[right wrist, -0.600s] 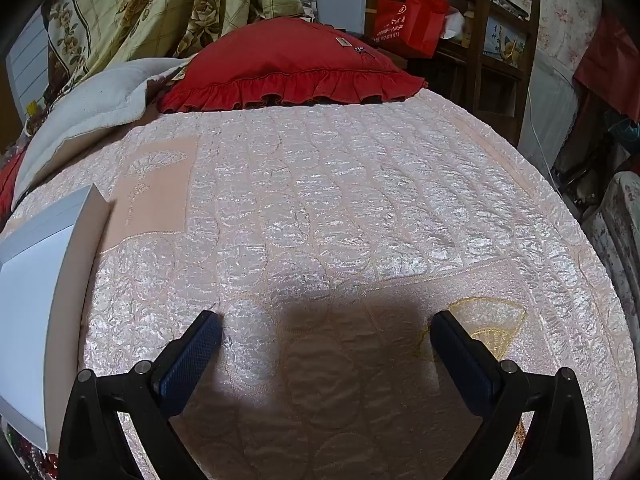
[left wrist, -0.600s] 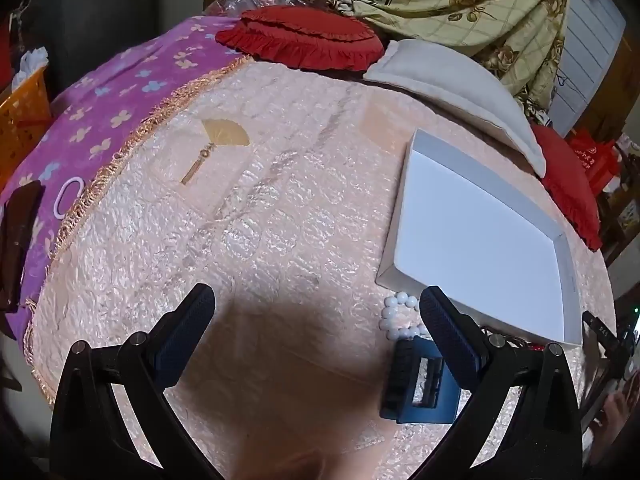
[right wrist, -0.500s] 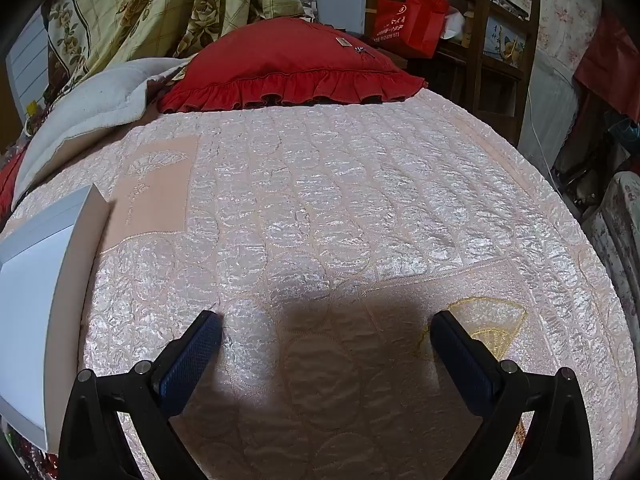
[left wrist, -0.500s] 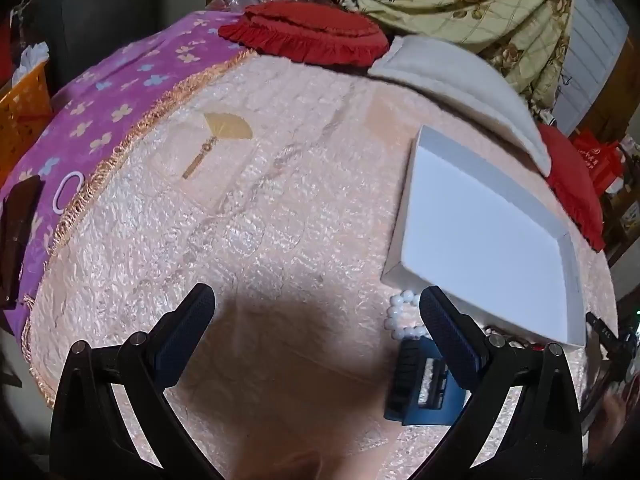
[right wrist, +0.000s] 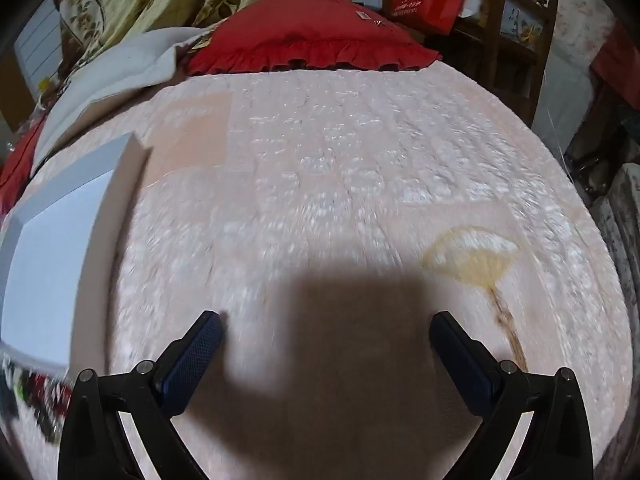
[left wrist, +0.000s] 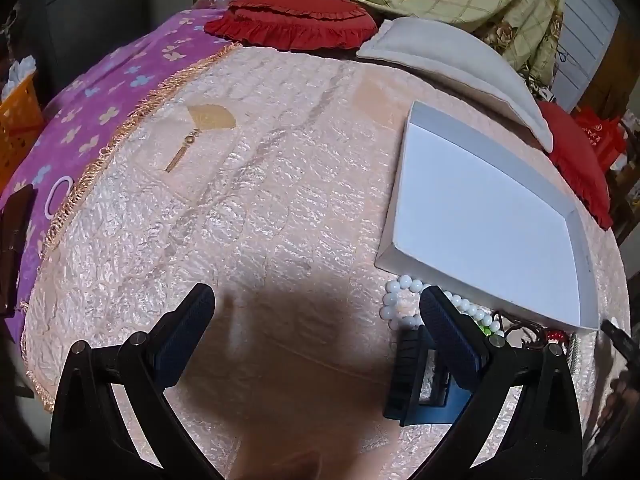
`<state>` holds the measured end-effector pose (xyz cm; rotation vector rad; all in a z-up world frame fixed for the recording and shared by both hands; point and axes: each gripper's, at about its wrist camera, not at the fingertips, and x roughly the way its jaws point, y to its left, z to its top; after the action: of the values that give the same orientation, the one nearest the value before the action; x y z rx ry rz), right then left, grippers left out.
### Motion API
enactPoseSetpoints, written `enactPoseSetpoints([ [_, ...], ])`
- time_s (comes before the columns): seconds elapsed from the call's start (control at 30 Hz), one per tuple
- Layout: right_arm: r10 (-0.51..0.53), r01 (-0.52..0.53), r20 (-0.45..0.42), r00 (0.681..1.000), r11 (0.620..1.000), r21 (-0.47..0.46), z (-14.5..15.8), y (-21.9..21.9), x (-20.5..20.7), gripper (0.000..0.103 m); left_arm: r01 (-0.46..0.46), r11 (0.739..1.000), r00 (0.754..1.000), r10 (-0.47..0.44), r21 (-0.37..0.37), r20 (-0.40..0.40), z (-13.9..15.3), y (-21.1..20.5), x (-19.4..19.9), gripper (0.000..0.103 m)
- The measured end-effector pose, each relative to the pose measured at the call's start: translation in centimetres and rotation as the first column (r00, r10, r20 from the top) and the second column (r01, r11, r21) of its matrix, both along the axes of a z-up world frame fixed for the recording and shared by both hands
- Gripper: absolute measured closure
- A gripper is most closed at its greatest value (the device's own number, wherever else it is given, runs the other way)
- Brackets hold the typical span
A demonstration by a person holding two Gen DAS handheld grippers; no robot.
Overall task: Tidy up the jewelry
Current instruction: 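Move both tools toward the jewelry lying beside the white tray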
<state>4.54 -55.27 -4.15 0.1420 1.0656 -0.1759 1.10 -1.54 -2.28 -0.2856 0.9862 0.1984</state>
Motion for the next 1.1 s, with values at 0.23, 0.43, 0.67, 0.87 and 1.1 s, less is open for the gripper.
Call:
enactPoseSetpoints([
  [0.23, 0.107, -0.114, 0.258, 0.960, 0.993, 0.013, 6.9, 6.1, -7.2, 0.000, 0.006, 1.000, 1.000, -0.006, -0.002, 0.001, 0.3, 0.1, -0.4, 0.001],
  [0.43, 0.216, -0.226, 0.350, 0.912, 0.974, -0.012, 8.7, 12.2, -10.6, 0.000, 0.075, 0.997, 0.997, -0.075, 0.012, -0.006, -0.2, -2.2, -1.1, 0.001],
  [0.67, 0.299, -0.291, 0.374, 0.878, 0.953, -0.080, 8.9, 16.3, -10.3, 0.000, 0.172, 0.982, 0.985, -0.174, 0.081, 0.011, -0.2, -6.0, -2.6, 0.001],
  [0.87, 0.321, -0.310, 0.330, 0.888, 0.947, -0.087, 7.7, 17.1, -9.5, 0.000, 0.215, 0.973, 0.976, -0.217, 0.088, 0.009, -0.2, -6.8, -2.8, 0.001],
  [1.1, 0.350, -0.326, 0.314, 0.883, 0.937, -0.127, 7.1, 18.3, -9.3, 0.000, 0.214, 0.974, 0.977, -0.214, 0.080, -0.003, -0.5, -6.7, -2.7, 0.001],
])
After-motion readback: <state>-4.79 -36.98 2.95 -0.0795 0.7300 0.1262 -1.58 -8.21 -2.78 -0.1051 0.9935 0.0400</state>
